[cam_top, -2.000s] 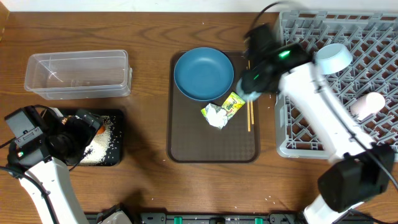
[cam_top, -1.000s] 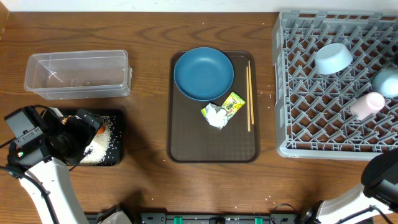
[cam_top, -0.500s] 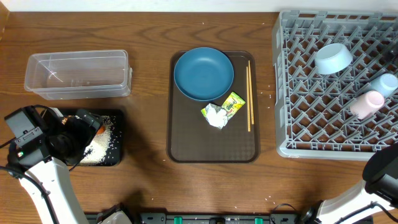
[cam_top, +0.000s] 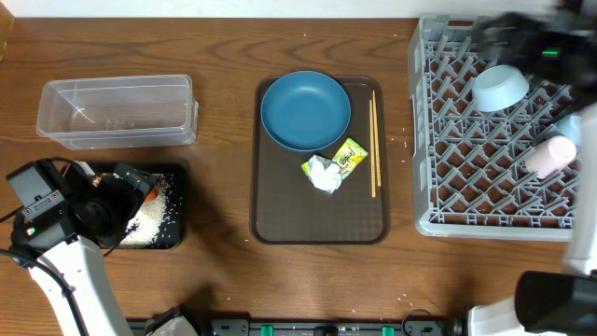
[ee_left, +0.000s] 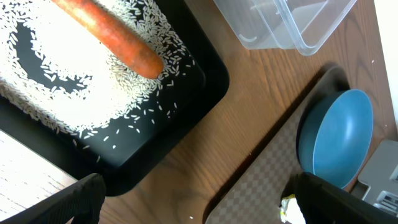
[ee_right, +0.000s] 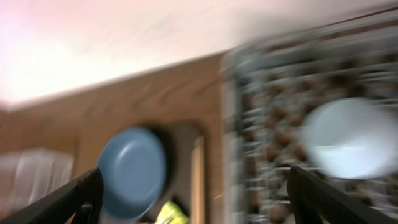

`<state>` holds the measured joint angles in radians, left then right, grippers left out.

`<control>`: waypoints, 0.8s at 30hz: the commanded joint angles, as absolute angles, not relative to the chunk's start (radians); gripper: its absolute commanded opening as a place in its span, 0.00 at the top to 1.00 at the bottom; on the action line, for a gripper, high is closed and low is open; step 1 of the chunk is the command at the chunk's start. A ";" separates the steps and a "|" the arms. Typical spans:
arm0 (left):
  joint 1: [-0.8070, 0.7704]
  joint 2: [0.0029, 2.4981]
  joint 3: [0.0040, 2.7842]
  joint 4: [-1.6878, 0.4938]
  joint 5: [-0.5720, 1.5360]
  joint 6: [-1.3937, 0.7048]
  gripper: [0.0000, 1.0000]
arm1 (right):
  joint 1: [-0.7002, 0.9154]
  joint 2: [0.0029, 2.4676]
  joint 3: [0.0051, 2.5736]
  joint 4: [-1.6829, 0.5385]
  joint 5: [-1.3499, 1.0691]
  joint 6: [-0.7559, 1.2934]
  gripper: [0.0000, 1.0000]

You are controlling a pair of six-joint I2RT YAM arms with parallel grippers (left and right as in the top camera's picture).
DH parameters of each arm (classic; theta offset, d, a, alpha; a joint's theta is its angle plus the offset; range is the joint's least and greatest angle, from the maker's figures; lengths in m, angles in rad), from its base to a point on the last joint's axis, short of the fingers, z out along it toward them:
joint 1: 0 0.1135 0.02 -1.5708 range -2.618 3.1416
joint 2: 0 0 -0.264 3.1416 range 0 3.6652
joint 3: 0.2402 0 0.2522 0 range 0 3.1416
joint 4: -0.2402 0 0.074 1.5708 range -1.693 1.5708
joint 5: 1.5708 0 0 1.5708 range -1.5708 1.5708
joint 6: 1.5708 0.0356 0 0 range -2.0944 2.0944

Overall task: Sort waste into correct bins and load items into the dishwasher rack
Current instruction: 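Grasp the blue plate's rim with the right gripper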

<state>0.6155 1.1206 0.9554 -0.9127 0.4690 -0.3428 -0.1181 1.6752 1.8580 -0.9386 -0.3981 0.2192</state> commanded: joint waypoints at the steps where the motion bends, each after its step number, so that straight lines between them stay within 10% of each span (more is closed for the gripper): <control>1: 0.622 1.122 0.958 -0.915 0.478 -0.334 0.02 | 0.056 1.704 1.864 -0.966 -0.267 0.213 0.13; 13: 0.622 1.122 0.958 -0.915 0.478 -0.334 0.02 | 0.532 1.922 1.864 -0.923 0.139 0.283 0.09; 24: 0.622 1.122 0.958 -0.915 0.478 -0.334 0.02 | 0.543 2.174 1.864 -0.826 0.257 0.363 0.18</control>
<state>0.6155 1.1206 0.9554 -0.9134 0.4690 -0.3428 0.5598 2.1365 1.8576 -0.8349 0.1905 0.3202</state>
